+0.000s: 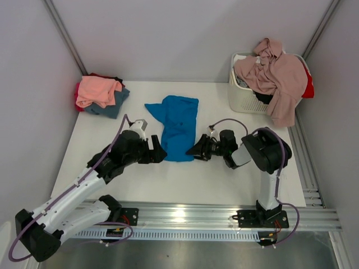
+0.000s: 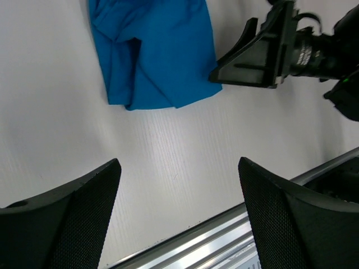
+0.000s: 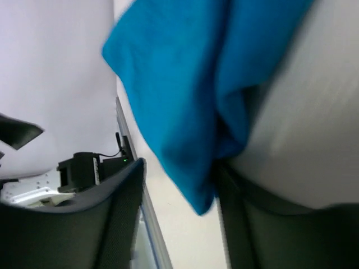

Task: Fold and stack the t-shirts
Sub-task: Grab one side of the 2/3 rectangular tshirt with right arm

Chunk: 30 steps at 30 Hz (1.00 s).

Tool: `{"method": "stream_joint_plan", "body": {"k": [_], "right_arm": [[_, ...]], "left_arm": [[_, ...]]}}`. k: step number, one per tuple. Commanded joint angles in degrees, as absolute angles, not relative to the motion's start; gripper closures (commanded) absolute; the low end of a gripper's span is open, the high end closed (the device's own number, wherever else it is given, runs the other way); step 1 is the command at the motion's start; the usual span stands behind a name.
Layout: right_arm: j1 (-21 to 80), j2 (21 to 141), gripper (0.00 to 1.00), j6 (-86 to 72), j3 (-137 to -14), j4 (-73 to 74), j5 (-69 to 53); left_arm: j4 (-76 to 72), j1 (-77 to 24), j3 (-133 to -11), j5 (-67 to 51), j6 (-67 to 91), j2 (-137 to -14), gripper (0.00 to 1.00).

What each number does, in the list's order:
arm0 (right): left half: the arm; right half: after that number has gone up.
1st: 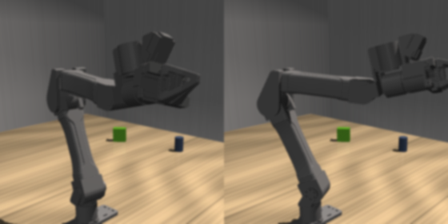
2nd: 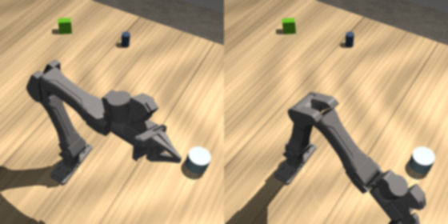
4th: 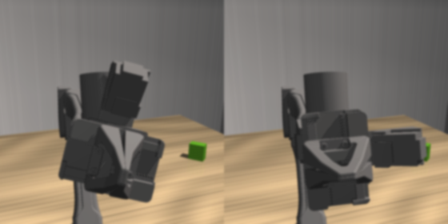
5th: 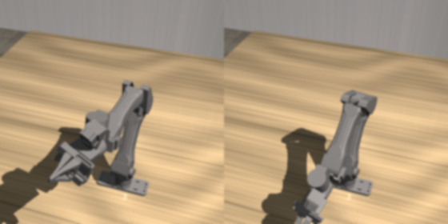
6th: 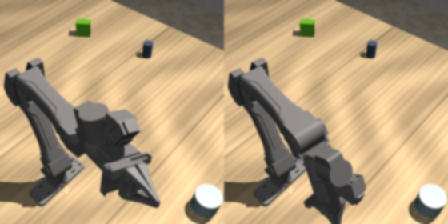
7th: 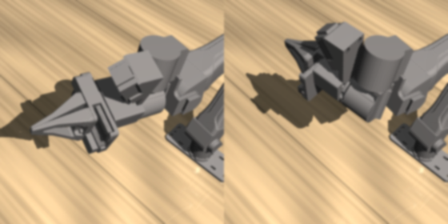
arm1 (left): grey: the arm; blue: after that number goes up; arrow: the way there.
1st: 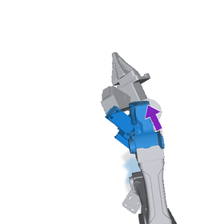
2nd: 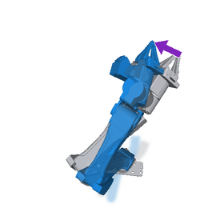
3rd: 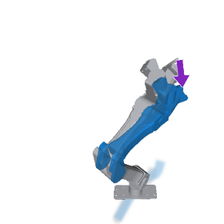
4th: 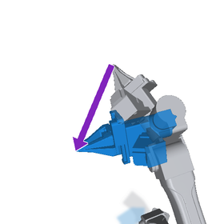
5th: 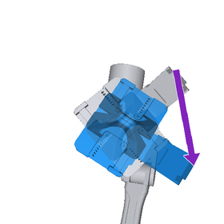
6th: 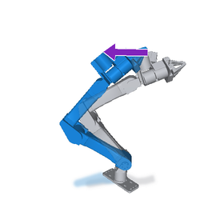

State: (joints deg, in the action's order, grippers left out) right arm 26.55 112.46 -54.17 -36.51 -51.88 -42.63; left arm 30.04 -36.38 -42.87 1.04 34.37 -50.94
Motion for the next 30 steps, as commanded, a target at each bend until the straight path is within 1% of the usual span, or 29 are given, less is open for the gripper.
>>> {"method": "stream_joint_plan", "body": {"k": [1,3,4,6,7,8,10,15,19,24,27,28,30], "right_arm": [[28.0,116.7,0.49,-61.3,-33.8,-59.9,-45.3],[28.6,114.3,0.62,-58.4,-33.9,-55.0,-44.0],[28.7,112.7,0.76,-56.4,-34.2,-51.8,-43.2],[29.5,107.2,0.90,-49.1,-36.4,-39.2,-38.9],[30.7,105.6,1.00,-46.4,-37.7,-33.8,-37.3],[31.2,103.2,1.00,-43.9,-39.1,-24.8,-35.7],[32.8,101.6,1.00,-39.1,-41.8,-17.4,-33.1],[33.5,96.6,1.00,-39.1,-41.1,-12.1,-33.1],[33.7,91.8,1.00,-36.0,-42.1,0.0,-34.0],[33.7,84.3,1.00,-38.1,-38.1,7.7,-39.5],[33.7,76.4,1.00,-40.5,-35.8,12.3,-41.8],[33.7,71.9,1.00,-40.8,-35.5,13.5,-42.4],[33.5,68.0,1.00,-41.7,-35.6,16.8,-43.4]], "left_arm": [[29.4,-35.9,-43.9,-0.3,32.8,-46.9,0.12],[29.7,-35.8,-43.9,1.7,32.7,-45.4,0.12],[29.8,-35.8,-44.0,1.6,32.3,-45.2,0.12],[30.4,-35.8,-44.6,1.5,32.0,-45.2,0.12],[30.6,-35.7,-44.9,1.7,31.9,-45.4,0.12],[30.8,-35.7,-44.8,1.8,31.9,-45.4,0.12],[30.7,-35.7,-45.0,2.1,32.1,-45.9,0.12],[30.6,-35.7,-46.1,2.6,31.7,-46.9,0.12],[30.8,-35.7,-47.8,3.7,30.9,-47.5,0.12],[31.5,-35.4,-50.2,6.3,29.6,-48.0,0.11],[31.7,-35.2,-51.0,7.0,29.0,-48.3,0.11],[31.7,-35.2,-51.2,7.0,28.8,-48.5,0.11],[31.9,-35.1,-51.4,7.3,28.7,-49.0,0.11]]}}
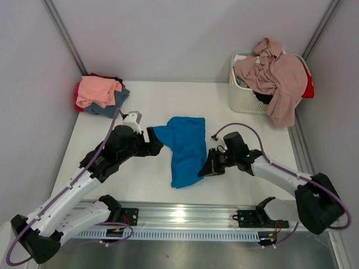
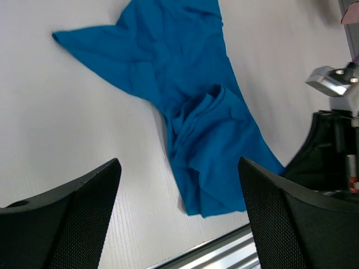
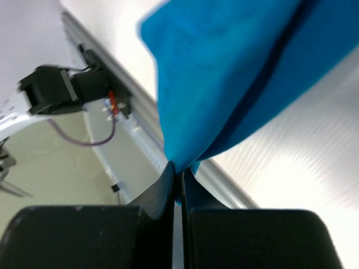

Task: Fold and stack the t-shirts
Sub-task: Grab one side of the 2/3 rectangular tshirt with right arm, then fold the long partially folded tshirt into a neat square

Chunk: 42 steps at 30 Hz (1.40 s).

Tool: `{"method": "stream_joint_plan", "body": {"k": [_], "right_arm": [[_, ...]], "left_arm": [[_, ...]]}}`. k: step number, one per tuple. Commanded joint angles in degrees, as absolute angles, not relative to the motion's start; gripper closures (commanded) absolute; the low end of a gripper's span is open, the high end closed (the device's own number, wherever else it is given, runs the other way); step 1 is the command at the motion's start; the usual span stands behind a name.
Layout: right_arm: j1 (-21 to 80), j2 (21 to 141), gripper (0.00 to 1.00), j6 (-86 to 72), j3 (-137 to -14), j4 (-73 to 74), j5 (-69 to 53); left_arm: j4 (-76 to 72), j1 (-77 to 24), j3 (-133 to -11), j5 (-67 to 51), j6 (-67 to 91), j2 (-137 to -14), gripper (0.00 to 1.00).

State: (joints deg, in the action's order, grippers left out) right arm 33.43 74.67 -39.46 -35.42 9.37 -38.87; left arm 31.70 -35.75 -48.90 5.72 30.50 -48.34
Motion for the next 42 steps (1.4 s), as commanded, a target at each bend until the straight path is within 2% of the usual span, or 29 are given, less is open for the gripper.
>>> {"method": "stream_joint_plan", "body": {"k": [1,7,14,29,33,35,37,42], "right_arm": [[33.2,65.2,1.00,-42.0,-35.8,17.7,-43.6],[29.7,61.9,1.00,-39.6,-41.5,24.1,-41.3],[24.2,66.7,1.00,-40.0,-48.6,14.2,-42.7],[13.7,95.0,1.00,-48.3,-67.8,-12.2,-43.7],[13.7,105.0,1.00,-47.4,-74.2,-13.4,-43.6],[13.7,111.5,0.95,-47.8,-76.4,-14.8,-44.2],[13.9,114.7,0.82,-48.7,-77.9,-17.6,-44.8],[16.1,121.6,0.75,-44.5,-85.4,-12.1,-45.3]], "left_arm": [[31.7,-35.1,-51.5,7.3,28.6,-49.1,0.11],[30.8,-34.9,-51.8,6.7,29.0,-50.9,0.11],[30.1,-34.9,-51.7,6.1,29.7,-51.9,0.11],[29.1,-34.9,-50.6,4.8,31.0,-52.6,0.11],[29.4,-34.9,-50.7,4.4,30.6,-53.4,0.11],[29.4,-35.0,-51.0,4.3,30.5,-53.9,0.11],[29.4,-34.9,-50.9,4.1,30.5,-53.6,0.11],[29.5,-34.9,-50.8,4.0,30.3,-53.4,0.11]]}}
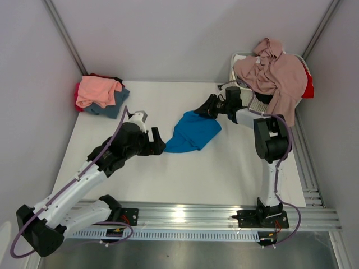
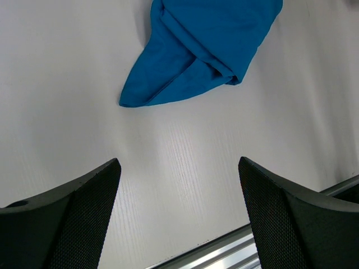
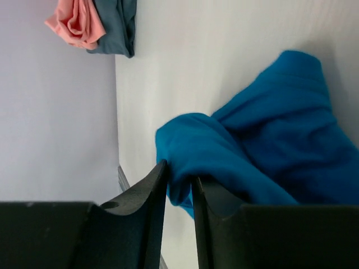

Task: Fold and stack the t-shirts
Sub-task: Fold the long partially folded tshirt into a neat square

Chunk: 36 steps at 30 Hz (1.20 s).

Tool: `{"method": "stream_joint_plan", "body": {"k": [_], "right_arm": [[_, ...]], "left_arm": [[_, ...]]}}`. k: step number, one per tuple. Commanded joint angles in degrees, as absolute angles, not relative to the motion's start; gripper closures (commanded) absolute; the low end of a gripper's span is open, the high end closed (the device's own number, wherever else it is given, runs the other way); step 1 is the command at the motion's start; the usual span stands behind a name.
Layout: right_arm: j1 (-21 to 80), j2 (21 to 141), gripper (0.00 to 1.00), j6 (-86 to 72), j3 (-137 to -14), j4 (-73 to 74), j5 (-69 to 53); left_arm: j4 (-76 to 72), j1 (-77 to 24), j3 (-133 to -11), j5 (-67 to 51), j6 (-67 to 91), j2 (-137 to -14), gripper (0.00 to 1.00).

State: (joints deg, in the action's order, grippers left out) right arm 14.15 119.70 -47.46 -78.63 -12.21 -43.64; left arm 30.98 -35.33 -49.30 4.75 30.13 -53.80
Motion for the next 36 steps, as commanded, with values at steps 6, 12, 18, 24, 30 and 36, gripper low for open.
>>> {"method": "stream_joint_plan", "body": {"k": [6,12,18,24,30,36], "right_arm": [[19.1,126.6,0.51,-36.9,-99.8,-1.2,-44.0],[21.4,125.0,0.23,-23.8,-106.0,11.9,-34.7],[28.0,113.0,0.21,-9.9,-96.4,15.6,-16.9],[31.1,102.5,0.22,-17.9,-84.9,15.5,-3.9],[34.1,99.9,0.22,-18.7,-73.1,13.4,0.7],[34.9,98.0,0.22,-20.1,-66.5,12.2,-2.8]], "left_arm": [[29.2,-35.0,-51.0,2.7,31.1,-54.4,0.11],[28.7,-34.9,-49.9,1.4,31.9,-54.8,0.12],[26.7,-34.9,-48.8,1.6,32.2,-55.5,0.12],[25.1,-35.0,-52.5,2.4,32.4,-61.1,0.12],[23.5,-34.4,-56.1,1.5,34.0,-68.1,0.11],[22.9,-34.1,-54.6,0.4,35.0,-68.0,0.11]]}}
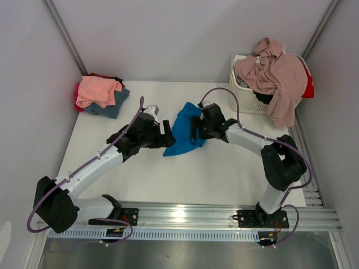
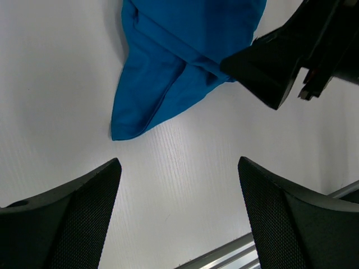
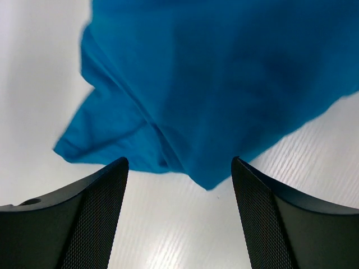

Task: Fold and stack the t-shirts
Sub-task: Fold the long partially folded tshirt into a neat square

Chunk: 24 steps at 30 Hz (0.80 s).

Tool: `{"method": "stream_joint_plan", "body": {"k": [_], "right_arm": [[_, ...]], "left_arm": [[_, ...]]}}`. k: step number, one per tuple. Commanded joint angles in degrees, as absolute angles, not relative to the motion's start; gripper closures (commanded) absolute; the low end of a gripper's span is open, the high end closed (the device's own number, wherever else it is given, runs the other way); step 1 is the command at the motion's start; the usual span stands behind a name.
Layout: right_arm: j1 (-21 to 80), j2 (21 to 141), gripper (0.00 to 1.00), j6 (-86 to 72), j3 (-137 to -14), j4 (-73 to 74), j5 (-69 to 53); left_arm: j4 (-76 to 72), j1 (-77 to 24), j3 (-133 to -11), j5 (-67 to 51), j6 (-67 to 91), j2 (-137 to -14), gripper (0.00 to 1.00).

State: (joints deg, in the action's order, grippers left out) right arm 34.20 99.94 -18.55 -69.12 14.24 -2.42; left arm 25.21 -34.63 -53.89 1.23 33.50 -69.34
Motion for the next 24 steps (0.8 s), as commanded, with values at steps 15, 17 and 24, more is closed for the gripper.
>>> {"method": "stream_joint_plan", "body": {"k": [15,17,24], "right_arm": [[41.4,99.0,0.25,-27.2,-59.0,5.2,-11.2],[42.8,99.9,0.25,-27.7,-59.8,4.6,-11.9],[45.4,104.7,0.26,-29.8,-63.2,1.6,-14.8]], "left_arm": [[24.8,-33.7,-51.6,2.2,34.8,-63.5,0.11],[25.0,-33.7,-51.4,2.1,34.7,-63.2,0.11],[26.3,-33.7,-51.2,2.0,34.0,-61.7,0.11]]}}
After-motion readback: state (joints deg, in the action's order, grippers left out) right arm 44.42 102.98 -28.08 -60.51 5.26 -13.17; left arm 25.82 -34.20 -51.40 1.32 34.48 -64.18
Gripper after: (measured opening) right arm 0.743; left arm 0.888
